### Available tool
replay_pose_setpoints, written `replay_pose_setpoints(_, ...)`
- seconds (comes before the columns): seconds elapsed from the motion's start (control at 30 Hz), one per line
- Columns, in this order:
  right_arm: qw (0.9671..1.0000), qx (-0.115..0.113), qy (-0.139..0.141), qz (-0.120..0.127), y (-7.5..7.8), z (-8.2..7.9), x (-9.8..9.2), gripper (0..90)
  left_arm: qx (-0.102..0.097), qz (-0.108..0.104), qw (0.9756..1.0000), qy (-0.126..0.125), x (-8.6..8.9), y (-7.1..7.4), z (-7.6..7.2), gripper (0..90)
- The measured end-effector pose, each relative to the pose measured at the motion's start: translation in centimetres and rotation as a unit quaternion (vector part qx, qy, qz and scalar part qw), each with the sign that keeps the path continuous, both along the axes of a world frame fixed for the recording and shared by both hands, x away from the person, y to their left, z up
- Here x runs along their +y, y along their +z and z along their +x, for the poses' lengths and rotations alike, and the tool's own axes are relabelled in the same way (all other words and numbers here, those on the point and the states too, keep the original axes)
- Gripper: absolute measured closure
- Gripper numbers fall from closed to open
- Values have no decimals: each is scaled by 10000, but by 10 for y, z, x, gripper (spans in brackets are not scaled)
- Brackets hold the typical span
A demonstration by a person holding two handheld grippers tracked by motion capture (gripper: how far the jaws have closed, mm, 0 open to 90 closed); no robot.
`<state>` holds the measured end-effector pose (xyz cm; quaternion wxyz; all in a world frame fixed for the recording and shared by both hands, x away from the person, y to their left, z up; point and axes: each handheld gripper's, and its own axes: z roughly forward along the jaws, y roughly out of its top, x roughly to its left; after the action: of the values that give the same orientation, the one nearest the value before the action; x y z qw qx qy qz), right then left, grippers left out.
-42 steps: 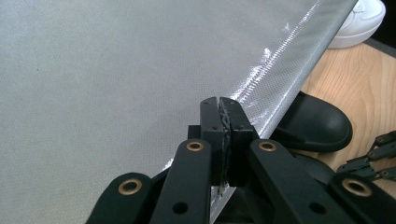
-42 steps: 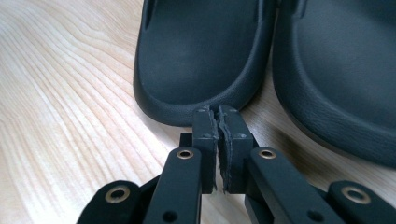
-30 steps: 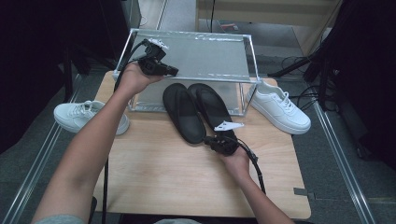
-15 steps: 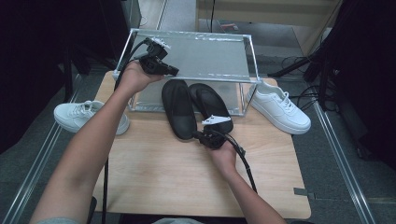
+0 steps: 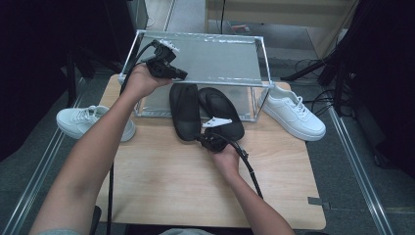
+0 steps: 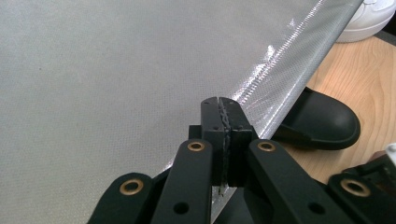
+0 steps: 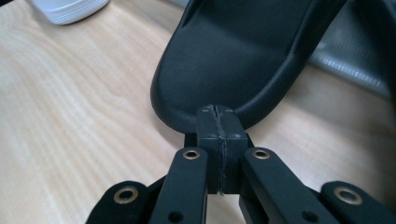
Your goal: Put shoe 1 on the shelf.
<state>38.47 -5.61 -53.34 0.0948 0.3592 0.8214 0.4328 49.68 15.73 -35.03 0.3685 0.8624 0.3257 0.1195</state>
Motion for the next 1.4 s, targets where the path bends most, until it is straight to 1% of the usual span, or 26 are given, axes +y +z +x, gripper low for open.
replay_pose_setpoints(0.07,10000,-15,-25,19,2,4,2,900,-36,3,10000,25,0,-1,-1,900)
replay_pose_setpoints(0.17,9997,-28,-104,199,6,9,5,900,-104,16,9999,53,0,-1,-3,900)
replay_pose_setpoints(0.2,9997,-15,-117,216,7,10,6,900,-110,-2,9999,66,0,-1,-3,900)
replay_pose_setpoints(0.33,9999,-66,-129,82,8,19,16,900,-106,-18,9999,76,-1,-2,-3,900)
replay_pose_setpoints(0.47,9996,-7,-208,171,8,29,26,900,-106,44,9999,58,-1,-1,-4,900)
replay_pose_setpoints(0.53,9996,27,-217,203,8,33,30,900,-147,110,9998,57,-3,0,-5,900)
replay_pose_setpoints(0.63,9995,50,-221,197,7,39,34,900,-153,180,9997,22,-4,0,-3,900)
replay_pose_setpoints(0.73,9996,-5,-278,90,9,48,38,900,-127,151,9998,14,-4,0,-1,900)
replay_pose_setpoints(0.87,9991,60,-375,170,10,59,38,900,-123,133,9998,17,-3,-1,-1,900)
replay_pose_setpoints(0.97,9993,96,-336,158,10,65,39,900,-103,77,9999,19,-2,-2,-1,900)
replay_pose_setpoints(1.03,9993,141,-319,157,10,68,41,900,-92,1,10000,12,0,-3,0,900)
replay_pose_setpoints(1.17,9993,174,-247,221,13,67,40,900,-86,-84,9999,0,1,-4,0,900)
replay_pose_setpoints(1.23,9995,140,-196,196,17,62,37,900,-44,-113,9999,-13,3,-4,1,900)
replay_pose_setpoints(1.27,9996,85,-156,214,19,57,33,900,-43,-113,9999,-22,3,-4,1,900)
replay_pose_setpoints(1.3,9996,80,-134,246,21,55,31,900,-47,-125,9999,-15,3,-4,1,900)
replay_pose_setpoints(1.4,9998,11,-58,181,25,45,19,899,-44,-131,9999,-5,3,-4,1,900)
